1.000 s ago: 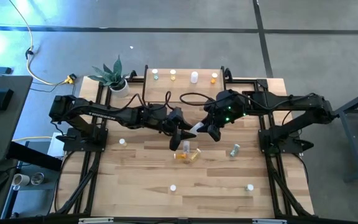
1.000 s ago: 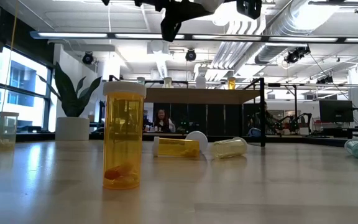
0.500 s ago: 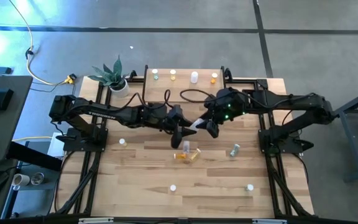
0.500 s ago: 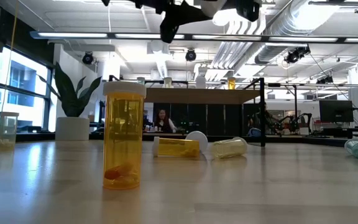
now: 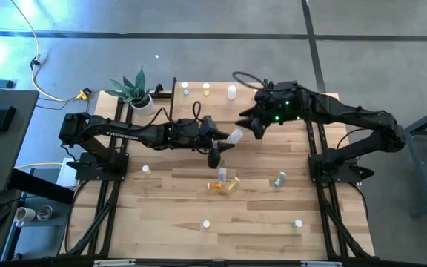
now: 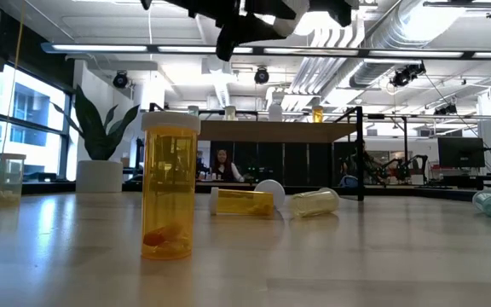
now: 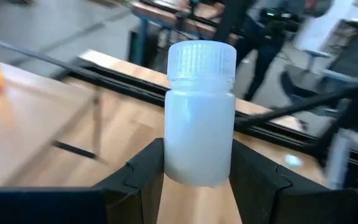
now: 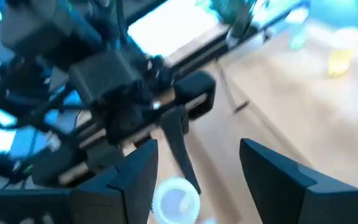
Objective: Pick and place medicine bottles onto shelf by color
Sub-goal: Put the right white pill bottle aligned with the other white pill bottle on the shelf
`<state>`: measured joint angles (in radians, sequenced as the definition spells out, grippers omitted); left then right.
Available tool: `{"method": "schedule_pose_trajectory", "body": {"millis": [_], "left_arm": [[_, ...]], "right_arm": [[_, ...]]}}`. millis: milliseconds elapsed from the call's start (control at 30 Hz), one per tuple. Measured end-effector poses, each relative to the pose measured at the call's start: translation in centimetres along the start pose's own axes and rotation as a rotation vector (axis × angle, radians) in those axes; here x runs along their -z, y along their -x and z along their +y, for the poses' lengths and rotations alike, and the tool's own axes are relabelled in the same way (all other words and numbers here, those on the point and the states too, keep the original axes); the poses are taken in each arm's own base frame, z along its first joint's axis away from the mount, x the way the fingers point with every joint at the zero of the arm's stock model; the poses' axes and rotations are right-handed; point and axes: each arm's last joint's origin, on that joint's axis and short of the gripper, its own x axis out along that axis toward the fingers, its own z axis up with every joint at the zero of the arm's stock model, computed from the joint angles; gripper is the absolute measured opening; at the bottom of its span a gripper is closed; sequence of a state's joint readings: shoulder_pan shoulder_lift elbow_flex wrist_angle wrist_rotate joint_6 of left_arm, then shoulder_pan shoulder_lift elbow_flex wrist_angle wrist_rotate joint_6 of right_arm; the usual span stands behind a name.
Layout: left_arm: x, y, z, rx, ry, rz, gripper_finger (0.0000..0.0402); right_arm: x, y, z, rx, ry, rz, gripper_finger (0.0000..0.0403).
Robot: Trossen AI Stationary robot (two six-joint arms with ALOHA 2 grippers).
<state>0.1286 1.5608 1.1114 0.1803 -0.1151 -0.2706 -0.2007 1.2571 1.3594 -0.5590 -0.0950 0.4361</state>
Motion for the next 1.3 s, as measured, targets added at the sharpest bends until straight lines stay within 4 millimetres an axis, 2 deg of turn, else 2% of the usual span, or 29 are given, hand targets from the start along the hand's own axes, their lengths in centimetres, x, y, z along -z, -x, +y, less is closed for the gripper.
{"method": "schedule_pose_trajectory", "body": {"millis": [233,500,933,1100,1300], "left_arm": [[-0.4,0.0,1.1,-0.202,-0.107,-0.051,0.0144],[-1.7,0.1,3.1,-0.397,-0.203,-0.139,0.0144],[-2.9,0.2,6.6,-0.411,-0.273,-0.162,0.0145],[-3.2,0.2,7.5,-0.395,-0.270,-0.167,0.0145],[-3.3,0.3,8.0,-0.406,-0.267,-0.168,0.0145]], "right_arm": [[-1.5,0.3,-1.0,0.117,0.004,-0.165,0.0217],[-2.4,0.5,-2.0,0.169,-0.013,-0.230,0.0217],[-4.8,-0.3,-3.6,0.172,0.003,-0.422,0.0229],[-4.7,-1.1,-4.3,0.191,-0.016,-0.402,0.0229],[-4.0,-3.0,-4.5,0.186,-0.019,-0.320,0.0229]]}}
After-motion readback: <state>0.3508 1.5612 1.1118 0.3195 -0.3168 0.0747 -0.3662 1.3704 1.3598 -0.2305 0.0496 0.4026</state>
